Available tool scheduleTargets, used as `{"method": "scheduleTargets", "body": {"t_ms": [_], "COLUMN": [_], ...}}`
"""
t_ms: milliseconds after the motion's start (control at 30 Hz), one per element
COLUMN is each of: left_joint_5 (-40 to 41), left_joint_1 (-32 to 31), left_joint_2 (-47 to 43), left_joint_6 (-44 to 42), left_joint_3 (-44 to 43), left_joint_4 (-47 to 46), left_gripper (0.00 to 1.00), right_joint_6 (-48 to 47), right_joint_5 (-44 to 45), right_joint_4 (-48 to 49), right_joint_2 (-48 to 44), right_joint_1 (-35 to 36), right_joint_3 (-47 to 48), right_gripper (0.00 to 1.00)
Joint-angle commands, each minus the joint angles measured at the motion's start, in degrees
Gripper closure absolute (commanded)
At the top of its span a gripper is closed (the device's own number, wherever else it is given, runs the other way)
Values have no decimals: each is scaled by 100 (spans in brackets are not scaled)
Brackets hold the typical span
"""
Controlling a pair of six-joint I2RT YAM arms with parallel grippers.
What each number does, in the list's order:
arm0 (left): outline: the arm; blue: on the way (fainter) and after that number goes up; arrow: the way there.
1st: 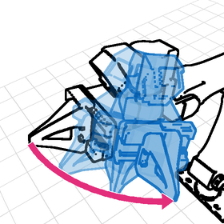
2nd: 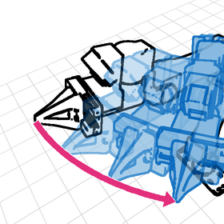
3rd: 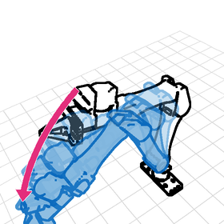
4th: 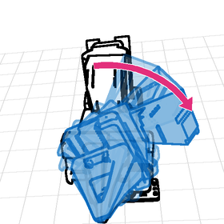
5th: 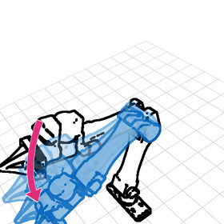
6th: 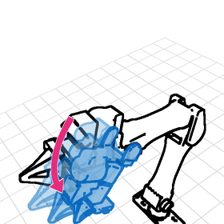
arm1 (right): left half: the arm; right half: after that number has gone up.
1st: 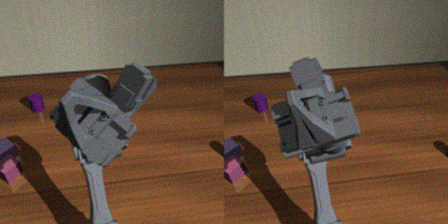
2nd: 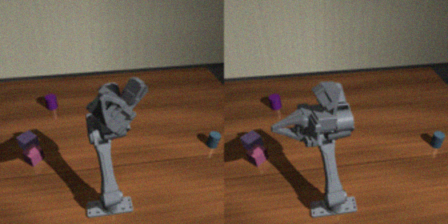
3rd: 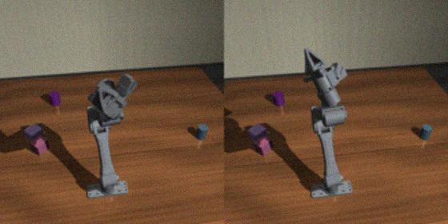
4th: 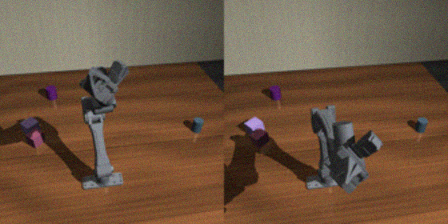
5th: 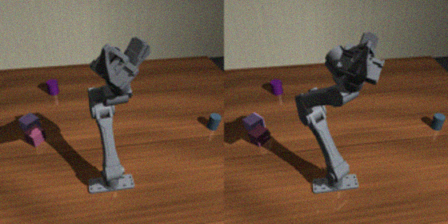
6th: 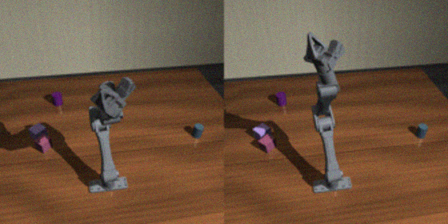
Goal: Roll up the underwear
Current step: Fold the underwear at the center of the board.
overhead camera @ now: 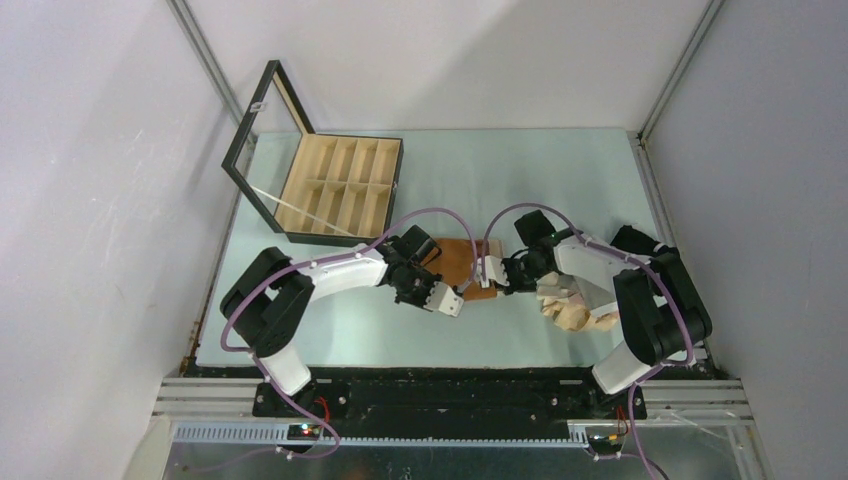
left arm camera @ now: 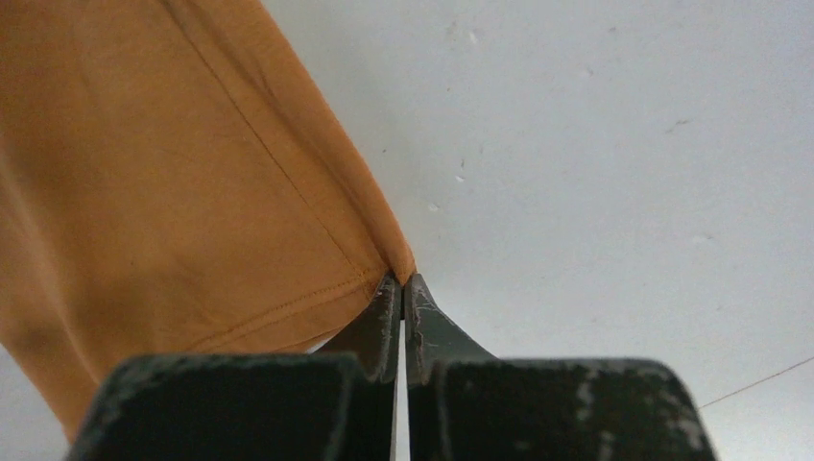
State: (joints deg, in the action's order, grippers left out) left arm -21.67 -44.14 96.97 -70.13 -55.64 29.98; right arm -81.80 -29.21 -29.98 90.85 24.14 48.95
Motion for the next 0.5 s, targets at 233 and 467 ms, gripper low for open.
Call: {"method": "scheduleTargets", "body": {"t_ms": [233,467], "left_joint_5": [-950,-1201], "left_joint_1": [14,100], "left_joint_2": [-377,-152], "left_joint_6": [1261,1248], "left_joint_3": [-567,-936], "left_joint_4": [1255,1944], "left_gripper": [100,100], "right_joint_6": [1884,2323], "right_joint_5": [-969,-1337], "right_joint_4": [-1935,-2522], "right_joint_2": [-648,-674], "right_joint_1": [71,59], "right_joint_3": [448,474], "right_gripper": [100,100]}}
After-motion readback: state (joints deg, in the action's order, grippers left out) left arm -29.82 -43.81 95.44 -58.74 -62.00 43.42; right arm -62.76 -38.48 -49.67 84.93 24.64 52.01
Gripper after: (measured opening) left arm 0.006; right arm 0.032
